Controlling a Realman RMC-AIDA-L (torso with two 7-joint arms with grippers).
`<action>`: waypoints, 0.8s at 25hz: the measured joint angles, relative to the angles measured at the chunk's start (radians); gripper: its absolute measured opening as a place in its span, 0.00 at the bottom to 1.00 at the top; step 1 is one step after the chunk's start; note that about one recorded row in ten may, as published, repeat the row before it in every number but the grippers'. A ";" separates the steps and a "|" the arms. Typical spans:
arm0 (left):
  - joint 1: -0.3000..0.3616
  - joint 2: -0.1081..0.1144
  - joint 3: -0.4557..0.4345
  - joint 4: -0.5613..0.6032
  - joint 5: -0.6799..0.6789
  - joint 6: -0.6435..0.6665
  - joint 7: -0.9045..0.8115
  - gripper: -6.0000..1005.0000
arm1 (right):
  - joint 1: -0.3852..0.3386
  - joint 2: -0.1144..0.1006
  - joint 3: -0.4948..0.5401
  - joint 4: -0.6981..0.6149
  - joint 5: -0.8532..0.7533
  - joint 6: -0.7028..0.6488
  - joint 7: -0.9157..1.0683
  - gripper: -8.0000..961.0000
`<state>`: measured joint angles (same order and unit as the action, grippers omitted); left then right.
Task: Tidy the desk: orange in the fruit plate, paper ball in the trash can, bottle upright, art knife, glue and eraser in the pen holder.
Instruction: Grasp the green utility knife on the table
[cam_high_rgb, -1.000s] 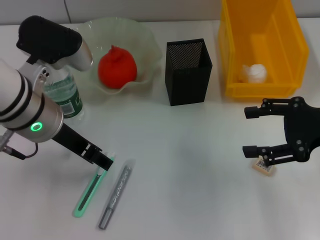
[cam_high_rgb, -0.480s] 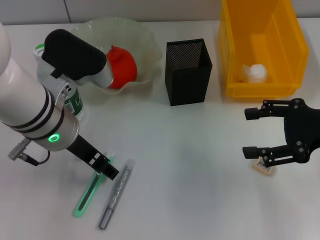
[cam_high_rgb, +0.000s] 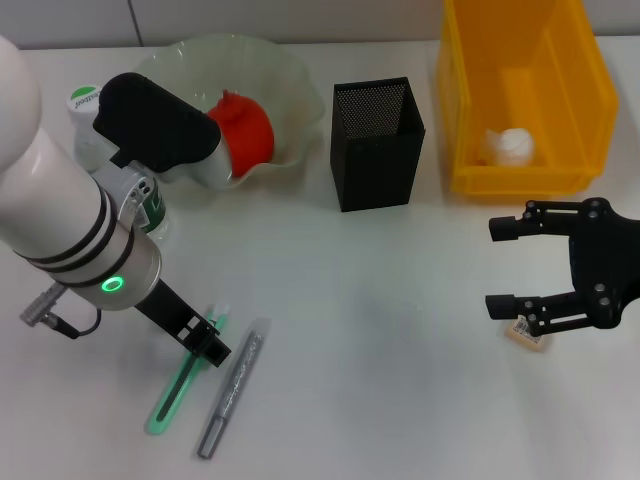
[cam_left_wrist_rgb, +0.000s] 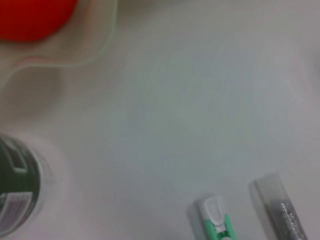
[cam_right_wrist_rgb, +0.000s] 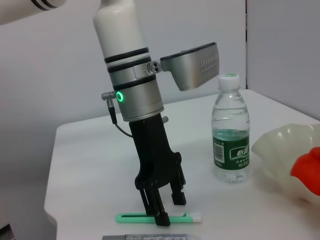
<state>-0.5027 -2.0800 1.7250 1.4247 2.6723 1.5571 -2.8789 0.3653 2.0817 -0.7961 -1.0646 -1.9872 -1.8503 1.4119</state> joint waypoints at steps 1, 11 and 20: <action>0.000 0.000 0.000 0.000 0.000 0.000 0.000 0.77 | -0.001 0.000 0.000 0.000 0.000 0.000 0.000 0.88; -0.010 0.000 0.031 -0.002 0.027 0.002 0.000 0.48 | -0.007 0.001 0.000 0.009 0.012 -0.006 0.001 0.88; -0.030 0.000 0.043 -0.026 0.021 0.000 0.000 0.46 | -0.008 0.001 0.000 0.015 0.013 -0.014 0.001 0.88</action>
<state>-0.5328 -2.0800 1.7685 1.3989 2.6935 1.5574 -2.8793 0.3572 2.0832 -0.7961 -1.0494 -1.9741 -1.8641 1.4129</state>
